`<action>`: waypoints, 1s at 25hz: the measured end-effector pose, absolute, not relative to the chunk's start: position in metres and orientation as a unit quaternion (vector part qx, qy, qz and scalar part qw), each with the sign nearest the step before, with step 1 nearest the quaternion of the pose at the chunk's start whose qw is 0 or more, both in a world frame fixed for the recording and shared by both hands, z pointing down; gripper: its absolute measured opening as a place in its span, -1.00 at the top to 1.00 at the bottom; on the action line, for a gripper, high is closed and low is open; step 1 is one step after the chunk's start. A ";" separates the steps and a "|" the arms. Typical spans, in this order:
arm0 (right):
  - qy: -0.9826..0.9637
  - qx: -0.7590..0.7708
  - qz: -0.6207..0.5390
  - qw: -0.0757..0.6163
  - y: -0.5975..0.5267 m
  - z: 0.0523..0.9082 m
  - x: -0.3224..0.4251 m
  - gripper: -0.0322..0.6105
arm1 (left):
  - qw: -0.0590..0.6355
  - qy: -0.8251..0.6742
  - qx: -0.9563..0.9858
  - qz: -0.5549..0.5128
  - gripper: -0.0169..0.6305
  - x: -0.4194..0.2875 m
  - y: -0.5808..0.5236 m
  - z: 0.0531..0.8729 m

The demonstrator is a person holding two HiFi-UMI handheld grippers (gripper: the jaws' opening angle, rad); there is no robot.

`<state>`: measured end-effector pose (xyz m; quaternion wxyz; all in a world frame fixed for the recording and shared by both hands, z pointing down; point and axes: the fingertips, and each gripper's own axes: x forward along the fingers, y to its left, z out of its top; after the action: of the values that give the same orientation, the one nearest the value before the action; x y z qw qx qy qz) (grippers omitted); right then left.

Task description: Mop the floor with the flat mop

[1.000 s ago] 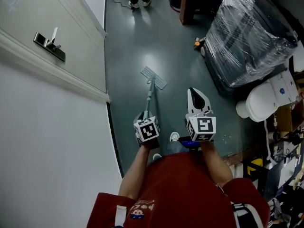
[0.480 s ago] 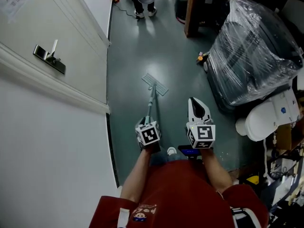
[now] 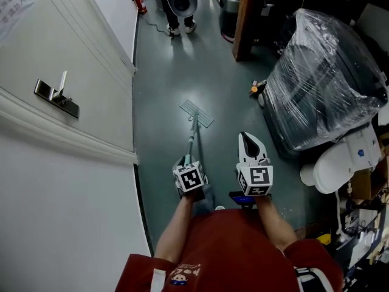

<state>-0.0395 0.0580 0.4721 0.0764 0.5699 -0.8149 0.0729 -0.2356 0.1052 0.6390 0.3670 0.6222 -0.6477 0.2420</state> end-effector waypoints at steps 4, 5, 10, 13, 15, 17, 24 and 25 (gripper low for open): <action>-0.813 0.573 0.067 0.079 0.017 0.461 -0.059 0.84 | 0.371 -0.641 0.628 0.239 0.58 -0.250 0.066 0.635; -0.813 0.572 0.067 0.079 0.007 0.460 -0.065 0.84 | 0.373 -0.639 0.628 0.240 0.58 -0.254 0.056 0.635; -0.812 0.573 0.066 0.088 -0.040 0.460 -0.090 0.84 | 0.376 -0.634 0.634 0.236 0.58 -0.274 0.004 0.634; -0.810 0.576 0.067 0.088 -0.067 0.461 -0.101 0.84 | 0.374 -0.628 0.638 0.241 0.58 -0.281 -0.025 0.632; -0.807 0.580 0.066 0.086 -0.085 0.462 -0.106 0.84 | 0.372 -0.624 0.642 0.245 0.58 -0.283 -0.045 0.634; -0.805 0.583 0.067 0.083 -0.100 0.462 -0.110 0.84 | 0.367 -0.621 0.647 0.248 0.58 -0.285 -0.063 0.636; -0.800 0.590 0.073 0.076 -0.150 0.464 -0.112 0.84 | 0.367 -0.616 0.650 0.251 0.58 -0.286 -0.119 0.634; -0.801 0.590 0.074 0.075 -0.158 0.465 -0.111 0.84 | 0.366 -0.616 0.651 0.251 0.58 -0.284 -0.127 0.633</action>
<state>-0.1113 -0.1581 0.4653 0.0752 0.5898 -0.8006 0.0741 -0.2845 -0.1273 0.6335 0.3662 0.6506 -0.6162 0.2508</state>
